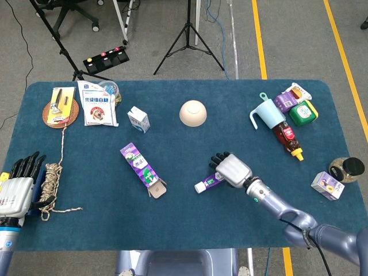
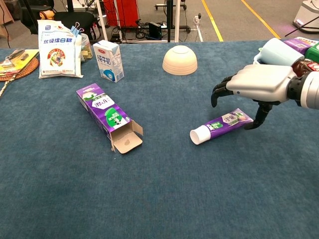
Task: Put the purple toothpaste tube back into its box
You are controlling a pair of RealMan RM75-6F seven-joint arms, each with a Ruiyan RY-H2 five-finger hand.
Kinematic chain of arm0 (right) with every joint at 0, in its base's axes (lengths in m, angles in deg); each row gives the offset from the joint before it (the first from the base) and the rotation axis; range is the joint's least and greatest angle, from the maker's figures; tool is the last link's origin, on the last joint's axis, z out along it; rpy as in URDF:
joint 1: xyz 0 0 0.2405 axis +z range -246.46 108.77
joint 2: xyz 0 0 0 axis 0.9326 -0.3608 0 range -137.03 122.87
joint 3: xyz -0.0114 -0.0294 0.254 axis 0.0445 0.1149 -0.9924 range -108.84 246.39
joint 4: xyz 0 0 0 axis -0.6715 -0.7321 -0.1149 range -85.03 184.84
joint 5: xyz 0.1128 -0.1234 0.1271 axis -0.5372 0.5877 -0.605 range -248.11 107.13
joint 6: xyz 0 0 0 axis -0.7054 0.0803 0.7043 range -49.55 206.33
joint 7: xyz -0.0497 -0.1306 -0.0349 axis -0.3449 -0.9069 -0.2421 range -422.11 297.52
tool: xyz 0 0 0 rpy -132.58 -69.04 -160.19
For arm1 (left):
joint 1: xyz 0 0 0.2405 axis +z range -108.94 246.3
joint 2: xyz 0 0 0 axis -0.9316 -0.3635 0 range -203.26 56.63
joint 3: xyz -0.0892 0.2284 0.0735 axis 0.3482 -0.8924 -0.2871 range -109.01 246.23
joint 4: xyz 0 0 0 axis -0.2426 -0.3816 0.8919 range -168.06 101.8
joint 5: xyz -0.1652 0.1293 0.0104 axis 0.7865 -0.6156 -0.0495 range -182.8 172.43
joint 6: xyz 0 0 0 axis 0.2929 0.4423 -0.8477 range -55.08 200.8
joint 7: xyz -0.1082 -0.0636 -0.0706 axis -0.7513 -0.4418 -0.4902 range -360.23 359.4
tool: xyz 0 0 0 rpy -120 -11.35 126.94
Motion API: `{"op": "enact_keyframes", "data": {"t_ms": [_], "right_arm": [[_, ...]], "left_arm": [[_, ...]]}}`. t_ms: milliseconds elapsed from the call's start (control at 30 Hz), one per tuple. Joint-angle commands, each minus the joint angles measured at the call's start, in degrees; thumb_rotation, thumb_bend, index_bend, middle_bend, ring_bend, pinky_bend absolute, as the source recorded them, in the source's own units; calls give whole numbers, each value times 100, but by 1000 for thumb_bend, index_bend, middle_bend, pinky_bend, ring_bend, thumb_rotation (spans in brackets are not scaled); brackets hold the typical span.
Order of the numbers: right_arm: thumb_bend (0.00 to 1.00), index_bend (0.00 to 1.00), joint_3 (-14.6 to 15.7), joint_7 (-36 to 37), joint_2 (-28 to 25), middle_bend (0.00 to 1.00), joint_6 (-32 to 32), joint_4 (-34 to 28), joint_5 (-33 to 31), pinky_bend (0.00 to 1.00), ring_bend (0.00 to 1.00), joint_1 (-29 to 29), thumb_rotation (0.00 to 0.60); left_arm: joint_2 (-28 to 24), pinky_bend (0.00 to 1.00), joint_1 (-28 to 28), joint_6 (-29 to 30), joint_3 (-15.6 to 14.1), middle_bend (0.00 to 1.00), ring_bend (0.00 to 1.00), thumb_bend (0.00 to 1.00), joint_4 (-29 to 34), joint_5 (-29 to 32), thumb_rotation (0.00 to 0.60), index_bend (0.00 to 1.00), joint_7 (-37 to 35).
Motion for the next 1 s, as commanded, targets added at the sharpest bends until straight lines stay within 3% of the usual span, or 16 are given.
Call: {"op": "enact_keyframes", "data": {"t_ms": [33, 533, 700, 1000], "right_arm": [[217, 277, 19, -64, 2, 234, -54, 17, -59, 288, 216, 42, 600], [284, 332, 106, -43, 204, 266, -410, 139, -397, 328, 243, 314, 600], [341, 380, 134, 63, 273, 317, -417, 252, -438, 382, 316, 383, 600], [401, 549, 240, 538, 390, 520, -218, 438, -341, 517, 517, 383, 600]], "left_arm": [[1, 6, 0, 1, 0, 0, 0, 83, -1, 5, 600, 0, 2], [10, 6, -15, -17, 12, 0, 0, 83, -13, 72, 600, 0, 8], [11, 6, -12, -16, 5, 0, 0, 83, -15, 82, 600, 0, 6], [18, 6, -24, -37, 10, 0, 0, 84, -14, 115, 600, 0, 13]]}}
